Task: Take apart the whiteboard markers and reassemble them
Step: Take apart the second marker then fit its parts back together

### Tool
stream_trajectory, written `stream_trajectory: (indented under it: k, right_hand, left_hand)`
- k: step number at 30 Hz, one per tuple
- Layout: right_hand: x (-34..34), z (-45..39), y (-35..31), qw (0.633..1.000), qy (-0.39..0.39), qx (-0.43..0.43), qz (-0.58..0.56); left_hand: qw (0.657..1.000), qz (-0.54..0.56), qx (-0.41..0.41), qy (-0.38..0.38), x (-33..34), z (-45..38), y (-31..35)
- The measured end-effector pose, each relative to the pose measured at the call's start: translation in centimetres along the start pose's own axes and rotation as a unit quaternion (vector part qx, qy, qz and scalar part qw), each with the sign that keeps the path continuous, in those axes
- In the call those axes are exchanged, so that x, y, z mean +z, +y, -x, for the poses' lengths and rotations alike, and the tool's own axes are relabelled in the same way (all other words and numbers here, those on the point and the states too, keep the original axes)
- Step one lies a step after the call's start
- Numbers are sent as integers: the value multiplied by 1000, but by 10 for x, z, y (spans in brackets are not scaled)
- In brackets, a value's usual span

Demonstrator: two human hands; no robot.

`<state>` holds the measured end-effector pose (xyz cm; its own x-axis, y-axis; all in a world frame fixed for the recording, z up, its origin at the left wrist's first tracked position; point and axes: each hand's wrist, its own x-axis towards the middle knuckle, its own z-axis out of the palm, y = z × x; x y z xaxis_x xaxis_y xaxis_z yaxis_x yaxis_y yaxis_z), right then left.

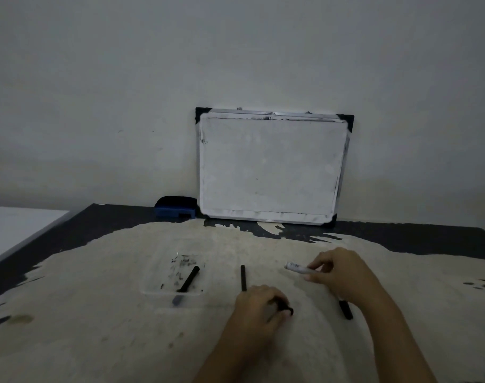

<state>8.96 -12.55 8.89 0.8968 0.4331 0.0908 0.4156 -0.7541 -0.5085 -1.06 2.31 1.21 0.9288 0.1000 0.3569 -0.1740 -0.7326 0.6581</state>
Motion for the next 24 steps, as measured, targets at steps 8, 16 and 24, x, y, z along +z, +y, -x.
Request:
stream_trajectory:
  k: [8,16,24]
  right_hand:
    - [-2,6,-24,959,75,-11,274]
    - [12,6,-38,957,23,-24,287]
    - [7,7,-40,953,30,-37,298]
  left_hand:
    - [998,-52,-24,14,-4,2,-3]
    - [997,-62,-33,19,-5,4,-4]
    - [998,-65,-12,4,-5,3,-3]
